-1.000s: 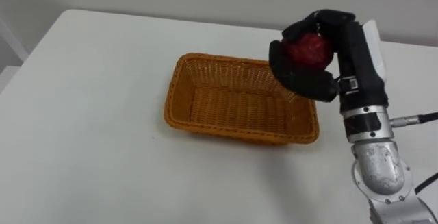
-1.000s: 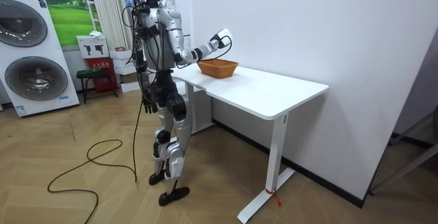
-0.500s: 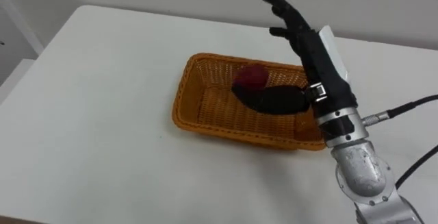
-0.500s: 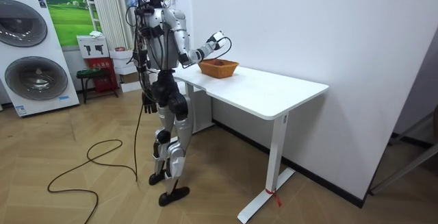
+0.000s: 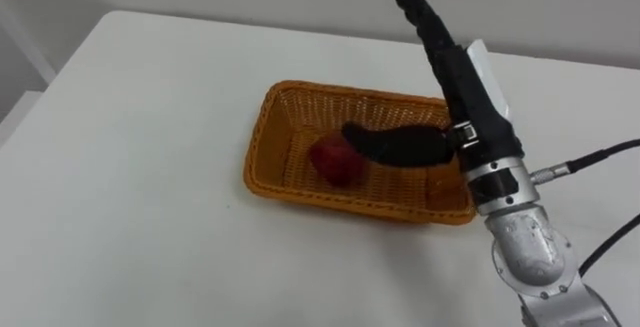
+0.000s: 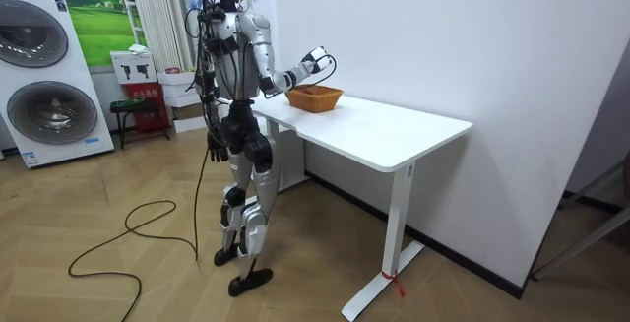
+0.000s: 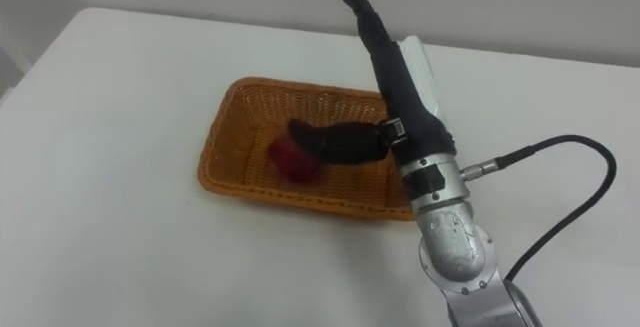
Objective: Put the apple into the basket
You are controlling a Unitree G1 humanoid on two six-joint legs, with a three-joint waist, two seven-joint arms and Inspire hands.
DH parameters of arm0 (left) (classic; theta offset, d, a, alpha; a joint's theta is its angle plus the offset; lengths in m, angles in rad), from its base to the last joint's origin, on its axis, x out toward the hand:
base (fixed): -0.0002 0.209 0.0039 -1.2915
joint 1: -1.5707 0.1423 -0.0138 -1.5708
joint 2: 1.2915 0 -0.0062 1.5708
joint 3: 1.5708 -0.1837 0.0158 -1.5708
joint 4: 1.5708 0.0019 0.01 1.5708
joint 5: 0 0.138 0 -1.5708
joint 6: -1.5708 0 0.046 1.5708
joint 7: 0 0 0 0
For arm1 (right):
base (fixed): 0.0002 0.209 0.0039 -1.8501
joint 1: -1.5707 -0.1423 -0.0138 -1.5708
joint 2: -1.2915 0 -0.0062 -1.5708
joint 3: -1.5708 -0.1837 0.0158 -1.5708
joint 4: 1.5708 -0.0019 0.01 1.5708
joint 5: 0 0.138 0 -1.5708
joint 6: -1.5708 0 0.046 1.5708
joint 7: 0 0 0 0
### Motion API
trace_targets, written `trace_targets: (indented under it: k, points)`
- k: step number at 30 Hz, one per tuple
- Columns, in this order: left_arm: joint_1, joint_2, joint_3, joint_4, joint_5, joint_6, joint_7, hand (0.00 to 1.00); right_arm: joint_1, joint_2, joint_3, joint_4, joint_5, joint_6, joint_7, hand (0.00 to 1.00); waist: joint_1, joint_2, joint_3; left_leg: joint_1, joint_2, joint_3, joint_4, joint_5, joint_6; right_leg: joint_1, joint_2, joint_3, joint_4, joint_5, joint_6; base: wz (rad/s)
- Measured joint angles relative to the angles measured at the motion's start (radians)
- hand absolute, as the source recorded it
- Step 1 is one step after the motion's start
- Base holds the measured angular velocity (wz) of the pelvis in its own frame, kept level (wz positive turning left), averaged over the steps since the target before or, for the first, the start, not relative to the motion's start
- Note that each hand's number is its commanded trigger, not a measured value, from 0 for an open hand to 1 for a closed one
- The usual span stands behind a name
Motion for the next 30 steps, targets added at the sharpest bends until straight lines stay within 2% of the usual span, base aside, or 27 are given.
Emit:
trace_targets:
  k: [5,6,8,9,10,11,12,13,14,15,16,18,19,22,23,25,30]
  points:
    - [0.002,0.000,0.008,-0.003,0.000,-0.010,0.022,0.00,0.000,-0.002,-0.071,-0.016,-0.001,-0.002,-0.050,0.00,-0.008,-0.013,-0.0051,0.006,0.001,-0.002,-0.003,0.000,0.000,-0.003,0.001,0.000,0.008,0.000,0.000,0.01]
    - [0.003,0.001,0.017,-0.003,0.000,-0.012,0.026,0.00,0.000,-0.002,-0.105,-0.024,-0.001,-0.006,-0.065,0.00,-0.009,-0.016,-0.0050,0.012,0.002,-0.022,-0.004,0.000,0.000,-0.004,0.003,-0.003,0.017,0.000,0.000,-0.08]
    - [0.009,0.003,0.032,-0.006,0.000,-0.023,0.027,0.00,0.000,-0.004,-0.161,-0.023,0.001,-0.015,-0.098,0.00,-0.005,-0.002,0.0045,0.034,0.026,-0.123,-0.014,0.003,0.001,-0.045,0.019,-0.005,0.093,-0.016,-0.001,-0.30]
    - [0.016,0.013,0.061,-0.014,0.010,-0.032,0.030,0.00,-0.011,-0.002,-0.184,-0.024,0.001,-0.024,-0.120,0.00,-0.003,-0.008,0.0028,0.035,0.043,-0.198,-0.013,0.003,0.001,-0.109,0.055,0.038,0.046,-0.012,-0.030,-0.78]
    - [0.034,0.010,0.110,0.005,0.020,-0.033,0.041,0.00,-0.031,-0.005,-0.195,-0.030,-0.007,-0.031,-0.146,0.00,-0.021,-0.018,0.0028,0.023,0.060,-0.204,-0.003,-0.003,-0.015,-0.155,0.076,0.035,-0.002,0.106,-0.074,-0.60]
    - [0.038,0.008,0.124,0.015,0.021,-0.033,0.045,0.00,-0.027,-0.007,-0.208,-0.034,-0.007,-0.036,-0.168,0.00,-0.048,-0.016,0.0019,0.020,0.065,-0.195,0.002,-0.002,-0.039,-0.142,0.078,0.012,-0.001,0.124,-0.073,-0.06]
    - [0.039,0.006,0.123,0.036,0.020,-0.036,0.047,0.00,-0.025,-0.014,-0.254,-0.039,-0.006,-0.045,-0.223,0.00,-0.086,-0.015,0.0015,0.026,0.071,-0.121,-0.003,0.002,-0.049,-0.126,0.074,-0.015,0.000,0.125,-0.074,0.42]
    - [0.038,0.004,0.123,0.035,0.018,-0.039,0.047,0.00,-0.026,-0.018,-0.310,-0.040,-0.001,-0.047,-0.277,0.00,-0.102,-0.011,0.0034,0.032,0.075,-0.056,-0.012,0.005,-0.052,-0.111,0.073,0.007,-0.001,0.125,-0.074,0.38]
    - [0.038,0.004,0.124,0.033,0.018,-0.042,0.048,0.00,-0.026,-0.017,-0.340,-0.040,0.002,-0.047,-0.301,0.00,-0.108,-0.014,0.0050,0.029,0.076,-0.031,-0.023,0.008,-0.056,-0.105,0.073,0.028,-0.002,0.124,-0.074,0.36]
    - [0.037,0.004,0.123,0.032,0.017,-0.044,0.056,0.00,-0.026,-0.017,-0.391,-0.040,0.010,-0.048,-0.344,0.00,-0.117,-0.012,0.0034,0.022,0.078,0.009,-0.038,0.017,-0.049,-0.102,0.073,0.067,0.002,0.122,-0.069,0.34]
    - [0.039,0.005,0.122,0.025,0.018,-0.042,0.071,0.00,-0.026,-0.018,-0.429,-0.040,0.026,-0.054,-0.384,0.00,-0.117,-0.016,-0.0007,0.030,0.070,0.030,-0.038,0.026,-0.037,-0.103,0.073,0.079,0.006,0.117,-0.062,0.26]
    - [0.052,0.007,0.124,0.026,0.019,-0.043,0.089,0.00,-0.025,-0.028,-0.478,-0.039,0.089,-0.083,-0.414,0.00,-0.110,-0.026,-0.0044,0.038,0.058,0.033,-0.038,0.026,-0.036,-0.101,0.074,0.075,0.003,0.111,-0.052,-0.10]
    - [0.067,0.012,0.124,0.025,0.018,-0.043,0.097,0.00,-0.025,-0.033,-0.509,-0.039,0.127,-0.091,-0.443,0.00,-0.112,-0.031,-0.0084,0.038,0.054,0.029,-0.038,0.026,-0.036,-0.100,0.070,0.051,0.002,0.111,-0.052,-0.13]
    - [0.084,0.017,0.128,0.031,0.007,-0.032,0.109,0.00,-0.015,-0.033,-0.596,-0.004,0.199,-0.117,-0.548,0.00,-0.122,-0.032,-0.0088,0.046,0.051,0.033,-0.037,0.024,-0.033,-0.080,0.060,0.027,0.001,0.110,-0.050,0.13]
    - [0.083,0.017,0.131,0.031,0.005,-0.029,0.109,0.00,-0.009,-0.033,-0.615,0.014,0.211,-0.119,-0.564,0.00,-0.123,-0.032,-0.0083,0.049,0.051,0.034,-0.036,0.024,-0.032,-0.076,0.059,0.027,0.000,0.109,-0.049,0.08]
    - [0.080,0.017,0.140,0.014,0.000,-0.017,0.109,0.00,0.018,-0.033,-0.667,0.098,0.268,-0.119,-0.630,0.00,-0.126,-0.027,-0.0058,0.051,0.051,0.034,-0.034,0.012,-0.013,-0.072,0.058,0.027,0.001,0.099,-0.035,0.02]
    - [0.080,0.010,0.147,-0.011,0.000,0.001,0.112,0.00,0.081,-0.030,-0.723,0.288,0.508,-0.098,-0.715,0.00,-0.156,-0.006,-0.0024,0.034,0.036,0.036,-0.023,0.009,-0.009,-0.082,0.048,0.029,0.008,0.085,-0.039,0.00]
